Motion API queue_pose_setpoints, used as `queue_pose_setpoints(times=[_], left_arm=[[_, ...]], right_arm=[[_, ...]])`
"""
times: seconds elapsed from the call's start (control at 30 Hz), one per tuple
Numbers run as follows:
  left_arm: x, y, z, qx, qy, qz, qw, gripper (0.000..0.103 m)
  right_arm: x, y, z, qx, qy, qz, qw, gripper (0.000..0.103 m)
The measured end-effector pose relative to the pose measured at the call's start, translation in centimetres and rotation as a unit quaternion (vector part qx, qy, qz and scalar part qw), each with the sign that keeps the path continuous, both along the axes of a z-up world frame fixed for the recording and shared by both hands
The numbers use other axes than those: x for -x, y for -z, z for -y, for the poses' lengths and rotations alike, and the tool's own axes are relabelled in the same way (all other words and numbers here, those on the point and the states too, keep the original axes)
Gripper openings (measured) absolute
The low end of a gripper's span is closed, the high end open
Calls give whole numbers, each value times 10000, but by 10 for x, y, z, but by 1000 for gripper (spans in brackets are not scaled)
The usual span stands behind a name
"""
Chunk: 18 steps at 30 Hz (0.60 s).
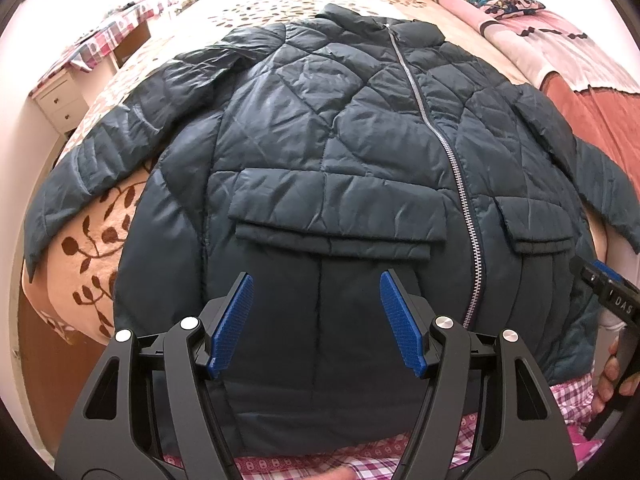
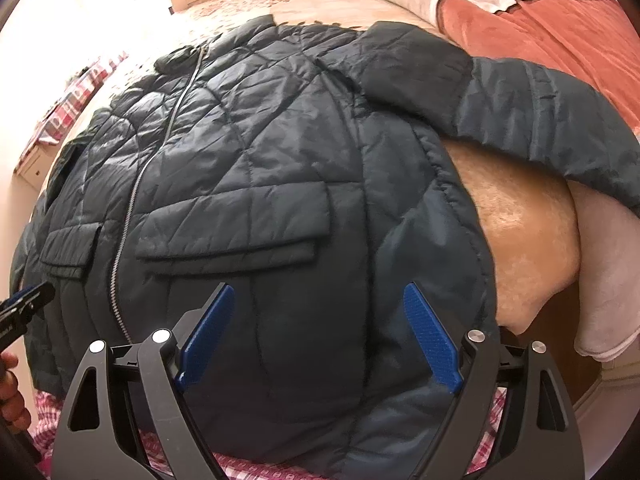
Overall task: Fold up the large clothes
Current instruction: 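Grasp the jacket sleeve with the right tool and fold it across the front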
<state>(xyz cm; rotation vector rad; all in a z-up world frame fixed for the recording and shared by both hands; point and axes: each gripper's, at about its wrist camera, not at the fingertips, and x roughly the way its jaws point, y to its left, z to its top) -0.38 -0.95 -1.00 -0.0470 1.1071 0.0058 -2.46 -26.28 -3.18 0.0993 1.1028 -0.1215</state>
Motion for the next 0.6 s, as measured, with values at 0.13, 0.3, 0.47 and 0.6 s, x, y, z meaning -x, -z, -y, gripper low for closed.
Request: queue_pose_setpoints(times=[0.13,0.3,0.47,0.6], left_arm=[[2,0,2,42,67,-30,10000,66],[2,-4,8,49,208,7,9998,66],[0,-7,6,62,226,24,9997,66],[-1,-7,4,92,198,20,9998,66]], right_arm=[[1,-4,16,42,252,137,9996,84],[4,-15,60,-18,866,429,9953,84],[12,-33,132,-397,1839,807,9788,82],[21,-43,182,-682,2515,1081,9594,79]])
